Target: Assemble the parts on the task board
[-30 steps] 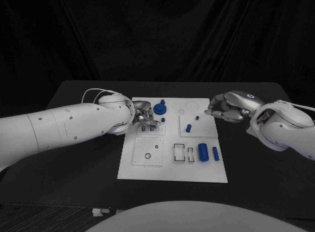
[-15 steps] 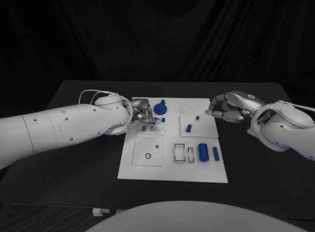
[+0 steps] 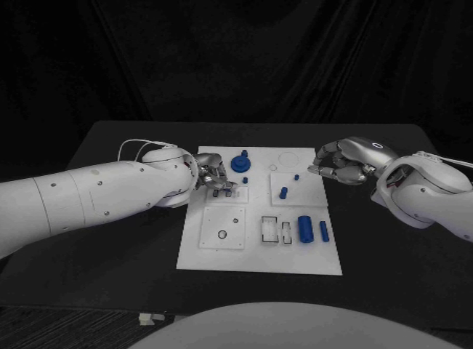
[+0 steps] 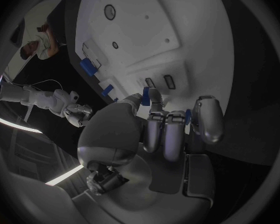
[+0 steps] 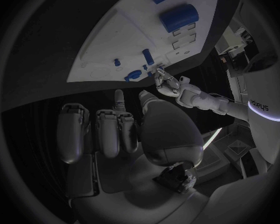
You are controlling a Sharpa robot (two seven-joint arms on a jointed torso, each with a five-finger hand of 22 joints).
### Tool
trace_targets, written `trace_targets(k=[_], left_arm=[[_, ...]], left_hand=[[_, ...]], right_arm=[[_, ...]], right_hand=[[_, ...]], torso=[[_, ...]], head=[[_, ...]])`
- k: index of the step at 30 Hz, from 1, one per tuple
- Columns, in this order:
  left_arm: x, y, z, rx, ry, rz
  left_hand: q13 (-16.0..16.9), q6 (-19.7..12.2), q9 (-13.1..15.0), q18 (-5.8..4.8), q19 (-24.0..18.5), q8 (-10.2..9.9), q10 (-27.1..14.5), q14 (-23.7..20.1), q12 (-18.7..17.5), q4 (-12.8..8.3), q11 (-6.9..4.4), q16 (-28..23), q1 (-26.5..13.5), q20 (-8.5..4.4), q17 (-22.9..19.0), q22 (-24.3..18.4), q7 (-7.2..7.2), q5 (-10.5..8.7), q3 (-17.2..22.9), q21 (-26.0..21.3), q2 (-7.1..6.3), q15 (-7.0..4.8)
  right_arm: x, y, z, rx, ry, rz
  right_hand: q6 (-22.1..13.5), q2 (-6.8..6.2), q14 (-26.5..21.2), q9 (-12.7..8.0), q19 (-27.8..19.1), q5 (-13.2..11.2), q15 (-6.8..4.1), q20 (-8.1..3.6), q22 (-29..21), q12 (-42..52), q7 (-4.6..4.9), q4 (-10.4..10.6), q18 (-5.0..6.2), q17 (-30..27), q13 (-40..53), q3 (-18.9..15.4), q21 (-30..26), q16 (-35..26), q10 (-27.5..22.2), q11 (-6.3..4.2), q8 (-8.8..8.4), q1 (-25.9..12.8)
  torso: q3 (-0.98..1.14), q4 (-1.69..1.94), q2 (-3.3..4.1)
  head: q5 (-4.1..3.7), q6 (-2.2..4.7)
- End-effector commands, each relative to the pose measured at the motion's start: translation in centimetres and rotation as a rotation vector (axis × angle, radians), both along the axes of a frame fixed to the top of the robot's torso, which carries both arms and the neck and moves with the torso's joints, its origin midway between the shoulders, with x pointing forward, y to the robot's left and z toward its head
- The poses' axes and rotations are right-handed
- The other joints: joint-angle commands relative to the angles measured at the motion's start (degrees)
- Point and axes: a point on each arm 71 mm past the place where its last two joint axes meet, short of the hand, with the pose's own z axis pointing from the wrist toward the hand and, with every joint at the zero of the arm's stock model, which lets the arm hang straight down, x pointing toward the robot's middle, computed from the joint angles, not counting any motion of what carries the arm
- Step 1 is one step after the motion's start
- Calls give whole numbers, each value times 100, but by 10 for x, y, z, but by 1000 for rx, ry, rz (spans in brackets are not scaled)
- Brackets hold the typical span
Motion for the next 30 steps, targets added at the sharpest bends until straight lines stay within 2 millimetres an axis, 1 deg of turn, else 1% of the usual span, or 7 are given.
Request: trace_targets(k=[1, 6, 11, 18, 30], left_arm=[[-2, -1, -3, 12, 20, -1], [-2, -1, -4, 17, 26, 0], [-2, 0, -6, 22, 31, 1], [-2, 0, -6, 24, 34, 1], [-3, -1, -8, 38, 53, -10]], left_hand=[[1128, 41, -6, 84, -23, -20, 136, 617, -36, 41, -26, 15, -45, -8, 1510, 890, -8, -21, -9, -19, 17, -14], [1128, 41, -6, 84, -23, -20, 136, 617, -36, 41, -26, 15, -45, -8, 1510, 890, -8, -21, -9, -19, 17, -14], [1129, 52, -12, 86, -26, -23, 137, 617, -35, 60, -24, 15, -58, -6, 1510, 890, -6, -49, -10, -26, 25, -12], [1131, 54, -13, 86, -27, -24, 139, 617, -34, 64, -23, 15, -61, -6, 1510, 890, -6, -54, -10, -28, 26, -12], [1123, 76, -23, 85, -23, -34, 129, 617, -41, 104, -19, 15, -95, -1, 1510, 897, -2, -141, -30, -31, 16, -8]], right_arm=[[0, -2, 0, 2, -6, -19], [0, -1, -1, 2, -5, -19], [0, -1, -1, 2, -5, -19], [0, -2, -1, 1, -5, -21], [0, -1, -1, 1, -3, -21]], right_hand=[[30, 12, 464, -8, 158, 18, 35, 50, 1183, 14, 0, 1, 55, 878, 1507, 22, -33, -16, 590, 44, -20, 30], [30, 12, 464, -8, 158, 18, 35, 50, 1183, 14, 0, 1, 55, 878, 1507, 22, -33, -16, 590, 44, -20, 30], [37, 14, 463, -13, 157, 20, 36, 50, 1182, 14, 2, -2, 56, 874, 1507, 24, -37, -18, 590, 45, -24, 36], [37, 14, 463, -13, 157, 20, 36, 50, 1182, 14, 2, -2, 56, 874, 1507, 24, -37, -18, 590, 45, -24, 36], [37, 14, 463, -13, 157, 20, 36, 50, 1182, 14, 2, -2, 56, 874, 1507, 24, -37, -18, 590, 45, -24, 36]], torso=[[0, 0, 1], [0, 3, -1], [-2, 1, 0], [-1, -1, -1], [-1, 0, 1]], head=[[6, -1], [6, -1], [-5, -1], [-2, -1], [11, -1]])
